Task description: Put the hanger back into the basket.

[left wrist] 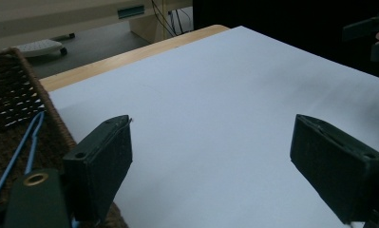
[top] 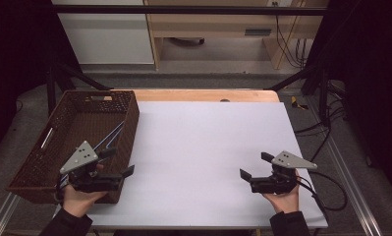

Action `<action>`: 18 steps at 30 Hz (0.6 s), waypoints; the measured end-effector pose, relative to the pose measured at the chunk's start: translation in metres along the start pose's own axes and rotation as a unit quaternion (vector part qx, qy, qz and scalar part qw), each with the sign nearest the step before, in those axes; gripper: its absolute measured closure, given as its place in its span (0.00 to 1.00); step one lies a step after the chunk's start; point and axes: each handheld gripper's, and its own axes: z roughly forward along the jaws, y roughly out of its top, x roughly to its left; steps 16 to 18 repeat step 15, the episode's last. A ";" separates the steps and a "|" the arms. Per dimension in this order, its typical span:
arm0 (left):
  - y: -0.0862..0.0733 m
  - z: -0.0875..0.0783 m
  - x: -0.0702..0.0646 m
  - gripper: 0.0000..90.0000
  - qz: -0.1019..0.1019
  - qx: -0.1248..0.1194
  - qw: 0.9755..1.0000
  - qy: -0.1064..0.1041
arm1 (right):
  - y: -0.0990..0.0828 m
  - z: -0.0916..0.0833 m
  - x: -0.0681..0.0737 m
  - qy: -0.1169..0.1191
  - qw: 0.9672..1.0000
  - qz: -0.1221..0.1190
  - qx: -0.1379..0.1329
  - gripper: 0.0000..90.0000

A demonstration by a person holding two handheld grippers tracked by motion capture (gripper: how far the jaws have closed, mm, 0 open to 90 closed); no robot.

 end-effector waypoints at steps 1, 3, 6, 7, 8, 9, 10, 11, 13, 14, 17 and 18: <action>-0.002 0.003 -0.003 0.15 -0.002 0.000 1.000 -0.004 | 0.000 0.000 0.000 0.000 1.000 0.000 0.000 0.03; -0.004 0.007 -0.007 0.15 -0.001 0.001 1.000 -0.007 | 0.000 -0.001 0.000 0.000 1.000 0.000 -0.002 0.02; -0.010 0.009 -0.011 0.15 0.000 -0.003 1.000 -0.007 | 0.000 -0.001 0.000 0.001 1.000 -0.002 -0.002 0.02; -0.012 0.011 -0.012 0.15 -0.005 -0.003 1.000 -0.010 | 0.000 -0.002 0.000 0.001 1.000 -0.003 -0.003 0.02; -0.013 0.011 -0.012 0.15 -0.004 -0.001 1.000 -0.010 | 0.000 -0.002 0.000 0.001 1.000 -0.002 -0.003 0.02; -0.015 0.012 -0.013 0.14 -0.002 -0.002 1.000 -0.006 | 0.000 -0.002 0.000 0.001 1.000 -0.004 -0.004 0.02; -0.016 0.012 -0.013 0.15 -0.003 -0.005 1.000 -0.007 | 0.000 -0.002 0.000 0.001 1.000 -0.003 -0.004 0.02; -0.017 0.012 -0.013 0.15 -0.005 -0.006 1.000 -0.009 | 0.000 -0.002 0.000 0.001 1.000 -0.003 -0.005 0.02; -0.019 0.013 -0.012 0.14 -0.006 -0.006 1.000 -0.008 | 0.000 -0.003 0.000 0.000 1.000 -0.004 -0.006 0.01; -0.020 0.014 -0.011 0.14 -0.004 -0.004 1.000 -0.008 | 0.000 -0.004 0.000 0.001 1.000 -0.005 -0.007 0.01; -0.021 0.015 -0.011 0.13 -0.005 -0.003 1.000 -0.005 | 0.001 -0.004 0.000 0.001 1.000 -0.004 -0.007 0.01; -0.021 0.015 -0.011 0.13 -0.005 -0.003 1.000 -0.005 | 0.001 -0.004 0.000 0.001 1.000 -0.004 -0.007 0.01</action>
